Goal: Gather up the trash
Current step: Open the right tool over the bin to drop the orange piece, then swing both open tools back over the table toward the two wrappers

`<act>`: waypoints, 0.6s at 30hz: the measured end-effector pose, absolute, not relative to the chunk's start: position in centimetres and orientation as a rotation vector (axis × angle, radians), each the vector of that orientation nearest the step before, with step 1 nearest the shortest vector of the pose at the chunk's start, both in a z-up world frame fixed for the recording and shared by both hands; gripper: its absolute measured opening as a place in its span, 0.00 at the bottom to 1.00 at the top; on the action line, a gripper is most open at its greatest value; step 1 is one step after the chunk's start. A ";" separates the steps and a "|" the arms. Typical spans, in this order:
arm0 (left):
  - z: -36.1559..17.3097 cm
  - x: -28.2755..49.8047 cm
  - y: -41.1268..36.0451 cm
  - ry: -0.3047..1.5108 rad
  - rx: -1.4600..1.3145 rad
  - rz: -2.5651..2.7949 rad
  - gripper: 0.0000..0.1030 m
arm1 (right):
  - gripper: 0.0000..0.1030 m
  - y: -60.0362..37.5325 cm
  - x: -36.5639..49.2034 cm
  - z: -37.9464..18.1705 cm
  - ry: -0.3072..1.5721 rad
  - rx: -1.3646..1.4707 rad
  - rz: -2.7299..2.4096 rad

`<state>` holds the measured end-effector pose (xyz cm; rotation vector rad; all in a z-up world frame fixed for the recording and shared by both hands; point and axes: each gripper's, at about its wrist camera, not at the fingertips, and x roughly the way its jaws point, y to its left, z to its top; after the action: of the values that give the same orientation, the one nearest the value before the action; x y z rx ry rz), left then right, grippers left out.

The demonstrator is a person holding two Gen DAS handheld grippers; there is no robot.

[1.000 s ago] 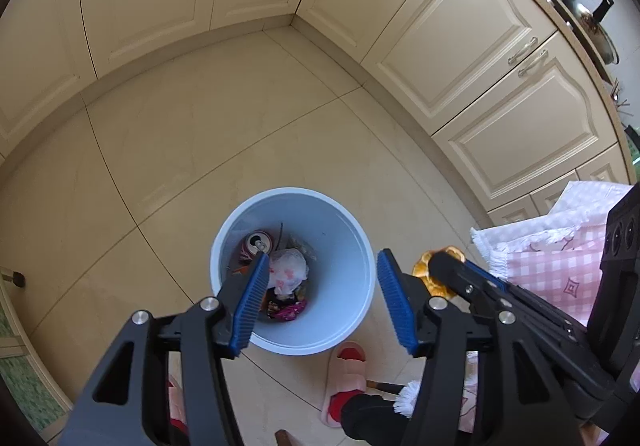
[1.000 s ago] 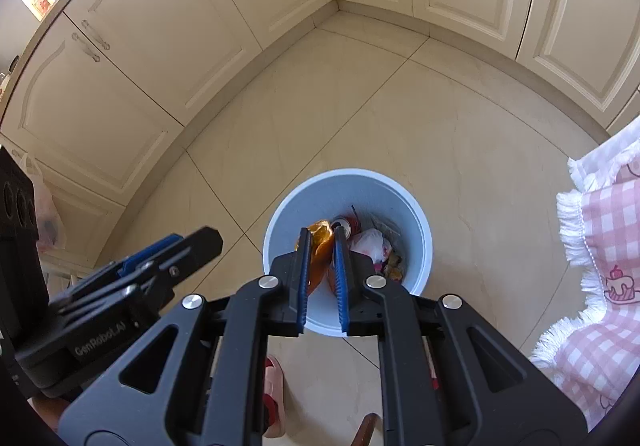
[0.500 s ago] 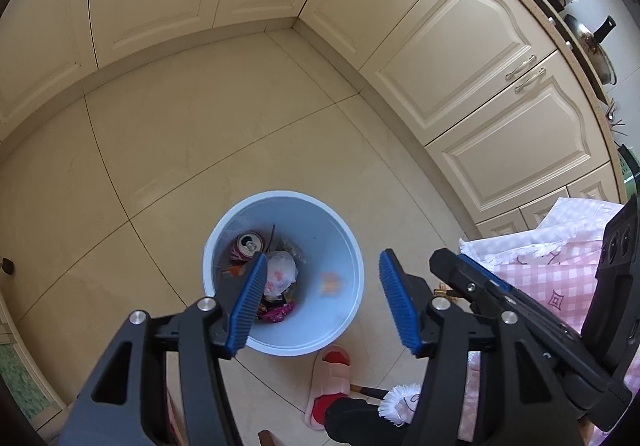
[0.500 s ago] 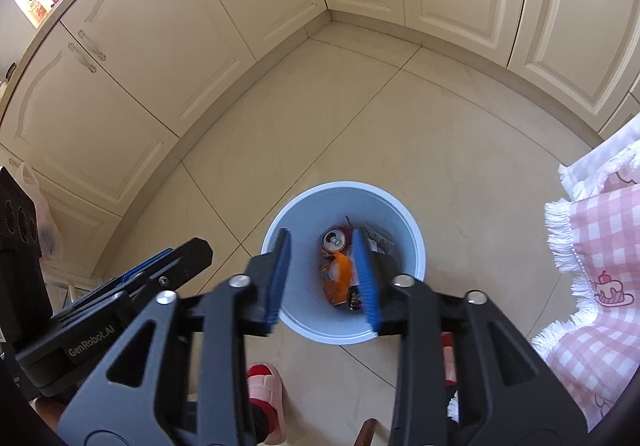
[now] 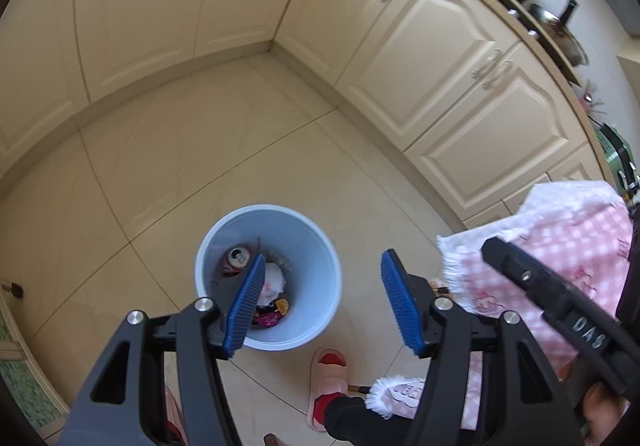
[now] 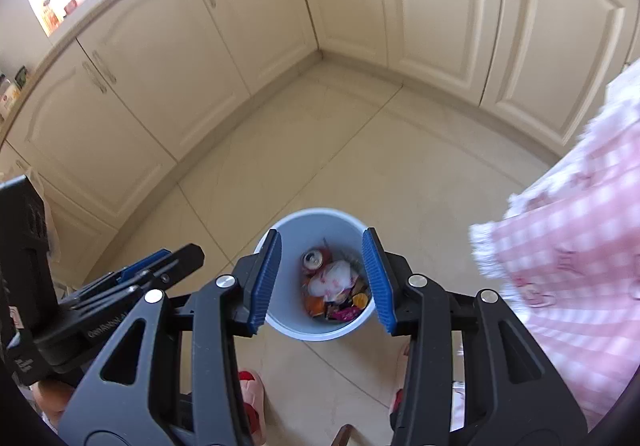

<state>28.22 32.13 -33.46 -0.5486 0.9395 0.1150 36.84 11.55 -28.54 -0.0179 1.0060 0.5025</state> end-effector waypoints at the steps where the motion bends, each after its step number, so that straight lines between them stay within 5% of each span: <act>1: -32.9 28.1 31.6 0.937 -0.540 0.109 0.58 | 0.41 10.9 36.6 -27.7 0.992 -0.014 0.501; 11: -20.5 28.0 21.0 0.793 -0.360 -0.066 0.59 | 0.45 0.1 32.1 -15.3 0.764 0.023 0.415; 18: -11.8 30.2 6.6 0.716 -0.191 -0.288 0.62 | 0.48 -12.8 29.0 -7.6 0.610 0.089 0.228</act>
<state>30.21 6.62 -11.82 -0.1906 0.7160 -0.2882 29.04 -12.76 -7.62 0.0891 0.6095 0.2282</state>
